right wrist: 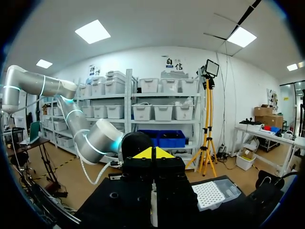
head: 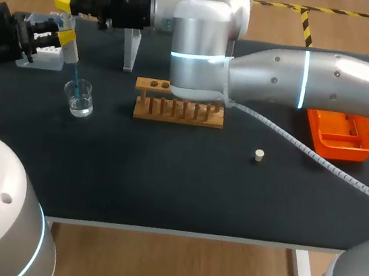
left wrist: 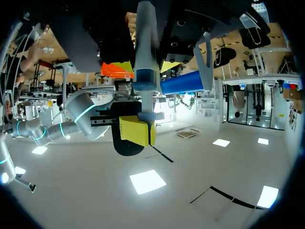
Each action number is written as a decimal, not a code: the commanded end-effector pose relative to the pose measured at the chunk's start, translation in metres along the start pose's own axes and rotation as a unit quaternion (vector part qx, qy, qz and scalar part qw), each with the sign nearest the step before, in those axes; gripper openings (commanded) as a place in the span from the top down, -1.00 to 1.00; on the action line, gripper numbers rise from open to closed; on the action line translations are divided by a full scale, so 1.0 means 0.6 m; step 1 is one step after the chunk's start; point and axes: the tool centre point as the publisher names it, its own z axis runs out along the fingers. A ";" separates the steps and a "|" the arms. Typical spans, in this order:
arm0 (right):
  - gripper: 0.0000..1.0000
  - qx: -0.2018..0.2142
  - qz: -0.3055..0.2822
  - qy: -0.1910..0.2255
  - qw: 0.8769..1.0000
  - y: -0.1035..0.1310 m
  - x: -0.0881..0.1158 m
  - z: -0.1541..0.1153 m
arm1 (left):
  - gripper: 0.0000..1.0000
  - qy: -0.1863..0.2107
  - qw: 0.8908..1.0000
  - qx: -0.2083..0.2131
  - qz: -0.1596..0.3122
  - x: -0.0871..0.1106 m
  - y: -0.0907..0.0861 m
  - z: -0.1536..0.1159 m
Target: Invert the test tube, pick up the pipette, mount the tip to pipette, aspirate from beaker and dispense into the tube, eject the tip, return the pipette, and cap with the stopper.
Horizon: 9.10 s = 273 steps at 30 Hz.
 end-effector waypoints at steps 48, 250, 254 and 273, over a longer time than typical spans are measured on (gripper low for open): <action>1.00 0.011 0.002 -0.004 1.000 -0.018 0.002 0.007 | 1.00 0.003 1.000 0.002 0.000 -0.002 0.000 -0.001; -1.00 0.267 -0.050 -0.067 0.960 -0.310 -0.051 -0.449 | 1.00 0.002 1.000 -0.019 0.021 0.010 -0.050 0.011; -1.00 0.267 -0.050 -0.067 0.960 -0.310 -0.051 -0.449 | 1.00 -0.001 0.999 -0.028 0.025 0.013 -0.063 0.014; -1.00 0.267 -0.050 -0.067 0.960 -0.310 -0.051 -0.449 | 1.00 0.000 0.998 -0.053 0.040 0.047 -0.172 0.067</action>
